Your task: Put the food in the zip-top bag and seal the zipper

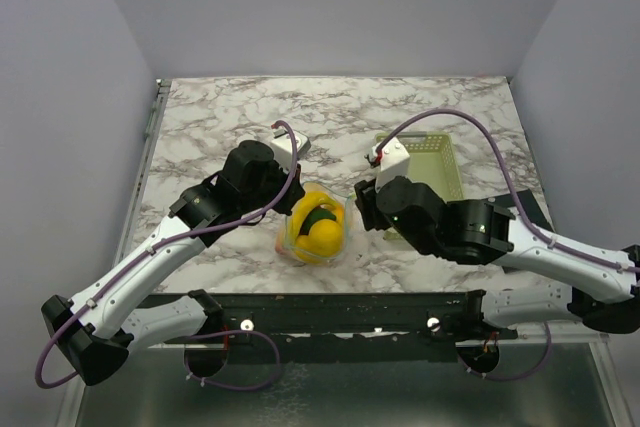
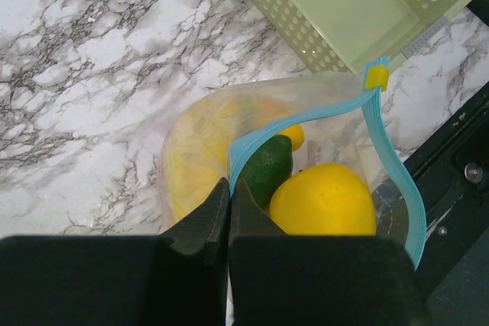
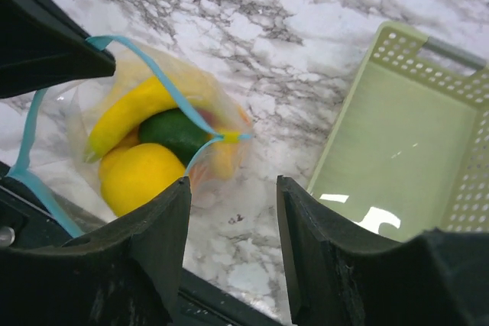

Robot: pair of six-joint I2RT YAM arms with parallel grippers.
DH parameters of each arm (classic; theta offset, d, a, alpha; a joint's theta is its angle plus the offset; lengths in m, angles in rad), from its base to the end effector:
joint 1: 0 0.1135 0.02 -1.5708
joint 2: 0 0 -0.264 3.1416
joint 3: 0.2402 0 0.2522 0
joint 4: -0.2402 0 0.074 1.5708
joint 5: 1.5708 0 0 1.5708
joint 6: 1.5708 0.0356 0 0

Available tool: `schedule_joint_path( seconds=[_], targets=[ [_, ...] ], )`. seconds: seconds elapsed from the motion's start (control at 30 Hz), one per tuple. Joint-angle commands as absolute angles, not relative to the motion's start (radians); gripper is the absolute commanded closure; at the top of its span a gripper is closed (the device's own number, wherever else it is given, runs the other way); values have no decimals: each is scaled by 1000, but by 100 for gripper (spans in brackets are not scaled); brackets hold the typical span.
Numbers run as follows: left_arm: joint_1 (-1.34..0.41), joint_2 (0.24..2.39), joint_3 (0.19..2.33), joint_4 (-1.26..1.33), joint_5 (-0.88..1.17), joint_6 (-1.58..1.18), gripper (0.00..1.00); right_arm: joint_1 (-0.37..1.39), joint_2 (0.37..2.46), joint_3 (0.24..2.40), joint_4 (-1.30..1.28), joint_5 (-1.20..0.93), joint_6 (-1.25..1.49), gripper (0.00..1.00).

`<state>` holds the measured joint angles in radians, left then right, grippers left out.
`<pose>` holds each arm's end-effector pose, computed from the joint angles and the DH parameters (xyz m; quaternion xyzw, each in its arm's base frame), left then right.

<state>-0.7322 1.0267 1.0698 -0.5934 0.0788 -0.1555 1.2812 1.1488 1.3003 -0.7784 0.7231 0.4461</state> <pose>0.1609 -0.1484 0.3526 0.2664 0.8305 -0.2406 0.4260 0.0873 0.2104 0.3916 -0.1908 0.8267 0.1186 0.5158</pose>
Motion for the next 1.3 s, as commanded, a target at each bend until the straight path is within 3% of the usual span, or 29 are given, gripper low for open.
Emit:
schedule_joint_path(
  seconds=[0.0,0.13,0.67,0.9,1.27],
  targets=[
    [-729,1011,1068,-591,99,-150,100,1189,1110,1300,-689,591,134,48],
    [-728,1005,1063,-591,103,-154,100,1150,1092,1263,-612,485,-91,53],
    [-728,982,1048,-591,126,-172,100,1024,1092,1208,-633,-45,-619,43],
    [-728,973,1033,-591,143,-179,100,882,1177,1252,-746,-282,-762,42],
    [-729,963,1022,-592,151,-183,100,850,1286,1274,-737,-405,-828,44]
  ],
)
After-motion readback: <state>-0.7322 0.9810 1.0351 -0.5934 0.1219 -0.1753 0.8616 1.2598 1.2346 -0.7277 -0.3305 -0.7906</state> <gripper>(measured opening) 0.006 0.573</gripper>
